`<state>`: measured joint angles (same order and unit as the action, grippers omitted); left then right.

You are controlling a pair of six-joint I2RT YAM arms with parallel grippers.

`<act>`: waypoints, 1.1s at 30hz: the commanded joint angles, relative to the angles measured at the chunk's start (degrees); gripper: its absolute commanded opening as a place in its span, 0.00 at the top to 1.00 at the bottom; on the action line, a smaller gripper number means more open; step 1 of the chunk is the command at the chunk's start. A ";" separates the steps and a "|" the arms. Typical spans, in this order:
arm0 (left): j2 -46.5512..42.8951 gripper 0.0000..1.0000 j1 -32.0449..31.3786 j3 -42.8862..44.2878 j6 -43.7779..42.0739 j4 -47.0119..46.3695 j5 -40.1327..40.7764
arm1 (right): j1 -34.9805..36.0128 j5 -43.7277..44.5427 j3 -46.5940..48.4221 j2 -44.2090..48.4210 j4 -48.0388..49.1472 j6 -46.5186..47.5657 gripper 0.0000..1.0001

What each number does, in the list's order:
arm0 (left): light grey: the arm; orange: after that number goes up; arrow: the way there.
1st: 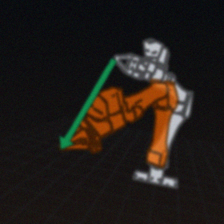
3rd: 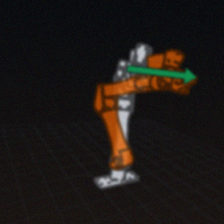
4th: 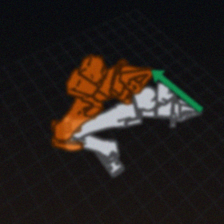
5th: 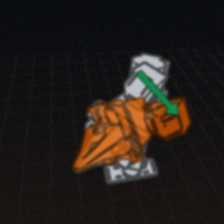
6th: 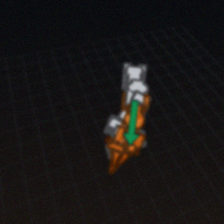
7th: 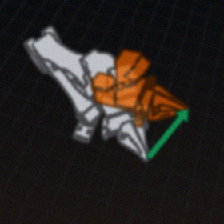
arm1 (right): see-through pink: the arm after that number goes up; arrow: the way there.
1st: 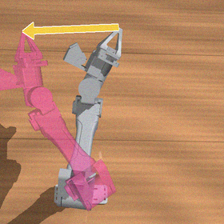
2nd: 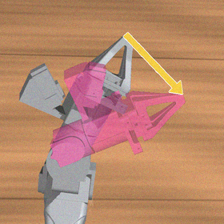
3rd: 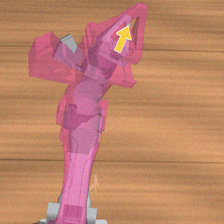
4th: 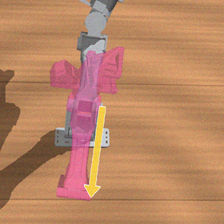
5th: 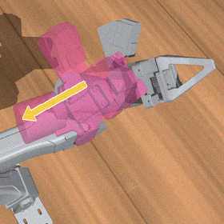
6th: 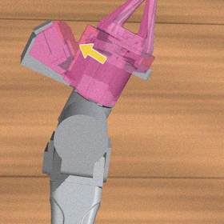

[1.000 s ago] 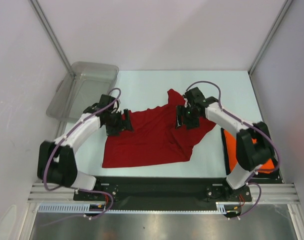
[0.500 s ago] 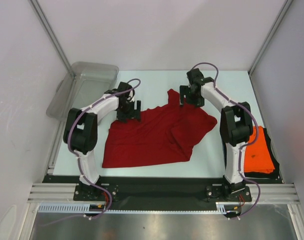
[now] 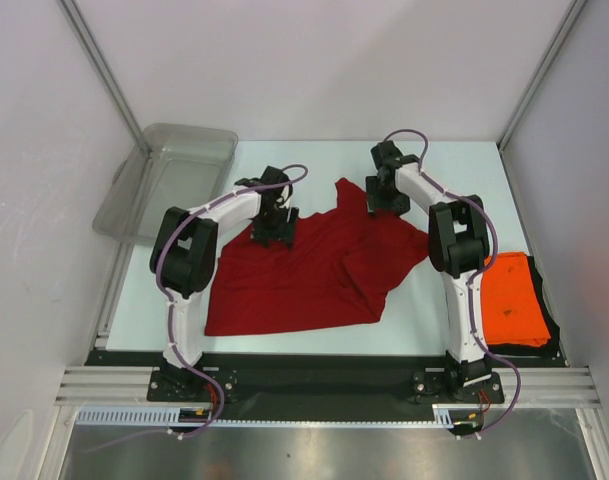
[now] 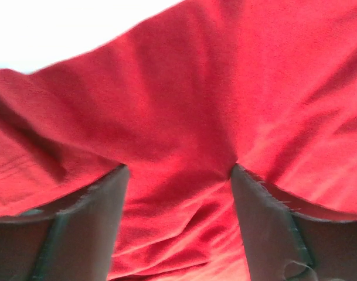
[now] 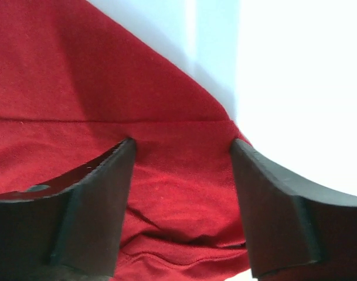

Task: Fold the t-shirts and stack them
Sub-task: Flatten the tshirt out

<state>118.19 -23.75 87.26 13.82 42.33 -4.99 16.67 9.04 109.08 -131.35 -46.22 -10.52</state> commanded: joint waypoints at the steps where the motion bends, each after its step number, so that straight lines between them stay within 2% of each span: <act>1: 1.69 0.30 -0.07 1.77 -1.34 0.48 3.06 | 0.47 0.72 -1.31 0.74 1.92 0.51 0.32; 3: 3.09 0.34 -0.07 2.47 -1.17 0.21 3.32 | 0.39 0.81 -2.02 0.92 3.05 -0.02 0.37; 6: 6.17 0.48 0.10 5.45 -0.90 0.65 3.24 | 0.12 0.63 -1.77 0.39 4.55 0.15 0.60; 7: 6.96 0.62 0.19 6.42 -0.90 1.00 3.58 | 0.03 0.80 -0.72 0.04 4.64 0.24 0.67; 9: 7.58 0.80 0.54 9.49 -0.99 1.53 4.11 | -0.14 2.72 0.52 -0.22 4.56 0.15 0.84; 10: 7.49 0.91 0.72 10.29 -1.08 1.62 4.55 | -0.58 3.26 1.31 -0.14 4.56 -0.20 0.87; 12: 6.53 1.00 1.51 13.36 -1.43 2.76 4.82 | -1.20 3.27 4.29 0.65 4.82 -1.07 0.93; 18: 1.44 1.00 3.36 23.47 -1.96 6.18 8.59 | -2.08 1.25 16.23 2.32 2.98 -1.25 1.00; 22: -5.31 1.00 3.36 25.85 -2.22 7.42 9.91 | -1.64 1.07 18.10 6.88 0.69 -1.96 1.00; 24: -9.45 1.00 3.27 24.71 -2.22 7.86 10.96 | -1.11 2.03 16.27 10.22 0.43 -2.83 1.00; 25: -11.47 1.00 3.27 23.93 -2.22 7.77 11.67 | -0.85 2.12 13.38 14.93 0.69 -3.01 1.00; 29: -27.17 1.00 1.43 17.52 -2.84 6.98 17.47 | 1.35 4.22 3.88 29.01 2.01 -3.71 1.00; 33: -41.78 1.00 0.55 13.20 -1.00 7.16 18.09 | 3.37 5.11 -3.68 43.96 2.18 -5.20 1.00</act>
<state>88.18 -23.24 102.30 13.02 48.88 7.94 19.55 10.09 108.05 -99.50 -45.01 -14.41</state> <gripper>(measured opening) 0.014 0.079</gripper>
